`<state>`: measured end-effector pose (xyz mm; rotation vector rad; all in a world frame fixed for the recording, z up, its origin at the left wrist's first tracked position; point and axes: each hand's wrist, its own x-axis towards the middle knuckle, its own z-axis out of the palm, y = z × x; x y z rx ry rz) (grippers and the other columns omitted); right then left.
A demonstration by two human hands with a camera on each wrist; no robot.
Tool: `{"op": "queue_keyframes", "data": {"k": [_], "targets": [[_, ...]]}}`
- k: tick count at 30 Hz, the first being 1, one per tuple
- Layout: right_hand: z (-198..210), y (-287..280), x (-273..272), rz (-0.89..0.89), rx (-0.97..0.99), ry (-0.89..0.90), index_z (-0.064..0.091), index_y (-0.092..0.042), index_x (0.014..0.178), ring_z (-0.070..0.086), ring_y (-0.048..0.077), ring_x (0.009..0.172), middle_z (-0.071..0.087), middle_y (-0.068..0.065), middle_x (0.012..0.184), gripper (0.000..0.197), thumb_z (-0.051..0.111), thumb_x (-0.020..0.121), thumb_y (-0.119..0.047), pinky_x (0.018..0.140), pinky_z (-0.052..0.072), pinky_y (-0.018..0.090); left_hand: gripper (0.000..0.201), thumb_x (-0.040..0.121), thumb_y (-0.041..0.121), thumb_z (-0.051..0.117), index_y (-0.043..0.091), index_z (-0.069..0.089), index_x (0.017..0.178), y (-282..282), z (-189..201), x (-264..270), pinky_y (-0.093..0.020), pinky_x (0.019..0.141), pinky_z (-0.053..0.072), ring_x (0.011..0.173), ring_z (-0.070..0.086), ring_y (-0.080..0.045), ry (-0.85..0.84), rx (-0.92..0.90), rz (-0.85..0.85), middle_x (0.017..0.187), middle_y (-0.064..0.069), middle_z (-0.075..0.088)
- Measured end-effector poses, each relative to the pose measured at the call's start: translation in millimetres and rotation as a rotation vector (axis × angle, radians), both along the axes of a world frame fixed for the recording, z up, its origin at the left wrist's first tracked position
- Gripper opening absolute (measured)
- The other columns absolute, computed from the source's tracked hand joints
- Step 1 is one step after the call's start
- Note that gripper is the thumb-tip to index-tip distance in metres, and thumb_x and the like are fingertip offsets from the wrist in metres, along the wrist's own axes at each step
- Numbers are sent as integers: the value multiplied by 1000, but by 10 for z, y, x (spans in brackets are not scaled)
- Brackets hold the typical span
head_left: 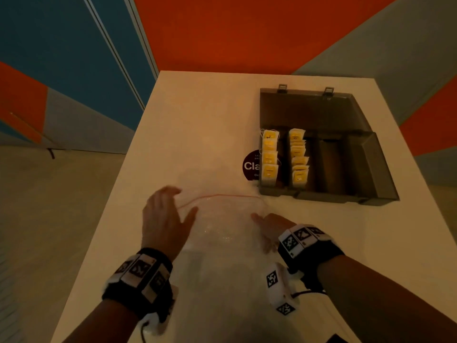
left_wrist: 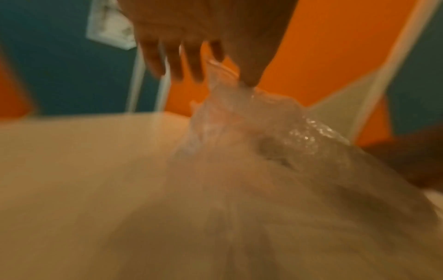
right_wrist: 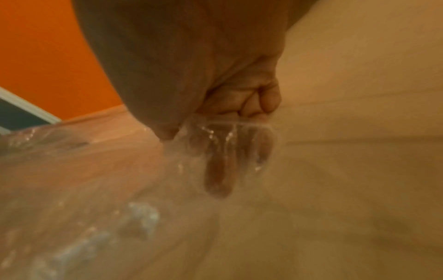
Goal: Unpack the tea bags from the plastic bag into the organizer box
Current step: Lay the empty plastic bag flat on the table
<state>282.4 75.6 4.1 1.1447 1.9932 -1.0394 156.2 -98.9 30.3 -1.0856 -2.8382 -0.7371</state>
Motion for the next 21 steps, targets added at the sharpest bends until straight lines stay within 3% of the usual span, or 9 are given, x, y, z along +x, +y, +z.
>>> {"op": "queue_keyframes", "data": {"k": [2, 4, 6, 9, 12, 14, 16, 18, 21], "targets": [[-31, 4, 14, 11, 69, 33, 47, -5, 129, 50, 30, 120, 53, 15, 132, 57, 25, 97, -46, 99, 38, 34, 59, 72, 52, 58, 19, 45, 120, 114, 52, 111, -43, 104, 35, 122, 46, -32, 299, -120, -436, 131, -12, 52], [-73, 9, 13, 17, 70, 52, 48, -8, 127, 54, 28, 114, 53, 13, 134, 56, 27, 96, -48, 86, 43, 30, 83, 67, 66, 55, 28, 30, 137, 224, 2, 201, -48, 110, 13, 138, 30, -33, 183, -464, -599, 151, -7, 28], [-68, 12, 0, 3, 60, 42, 51, -10, 123, 60, 25, 94, 58, 11, 127, 57, 31, 93, -53, 70, 43, 27, 96, 72, 67, 51, 30, 0, 145, 252, -188, 210, -47, 111, -10, 145, -3, -30, -37, -730, -568, 155, 1, -12], [-7, 13, 75, 155, 357, 108, 45, -18, 124, 54, 26, 112, 54, 5, 126, 48, 45, 88, -49, 90, 43, 37, 87, 82, 54, 47, 29, -7, 145, 251, -407, 219, -48, 115, -6, 145, -9, -26, -139, -820, -485, 156, -1, -16], [121, -106, 86, 448, 610, 514, 26, -23, 140, 27, 28, 137, 26, 7, 149, 66, 59, 82, -23, 111, 26, 40, 67, 92, 35, 40, 29, 1, 145, 288, -480, 193, -45, 117, 4, 145, -4, -25, -196, -774, -456, 158, 1, -9], [153, -175, 27, 654, 503, 558, 12, -25, 146, 7, 26, 144, 7, 7, 157, 78, 58, 83, -28, 116, 8, 40, 57, 94, 23, 35, 29, 10, 145, 305, -458, 148, -42, 117, 10, 145, 3, -22, -226, -729, -429, 158, 3, -1], [119, -204, -11, 664, 333, 393, 2, -25, 147, 0, 22, 145, 0, 3, 158, 86, 54, 83, -50, 117, 2, 39, 51, 94, 14, 33, 25, 24, 143, 327, -385, 123, -37, 115, 20, 143, 19, -22, -289, -546, -346, 156, 1, 17], [97, -240, -36, 476, 116, 317, -5, -24, 147, 5, 18, 145, 1, -1, 158, 98, 56, 78, -59, 117, 9, 36, 46, 92, 3, 36, 17, 39, 136, 392, -224, 138, -34, 106, 33, 131, 41, -22, -441, -185, -105, 143, -8, 43], [66, -440, -125, 80, -176, 551, -1, -22, 147, 19, 15, 142, 14, -4, 156, 113, 72, 67, -54, 117, 23, 36, 37, 92, -1, 32, 23, 52, 113, 514, -25, 127, -25, 86, 44, 100, 59, -7, -900, 396, 74, 106, 0, 59]]}}
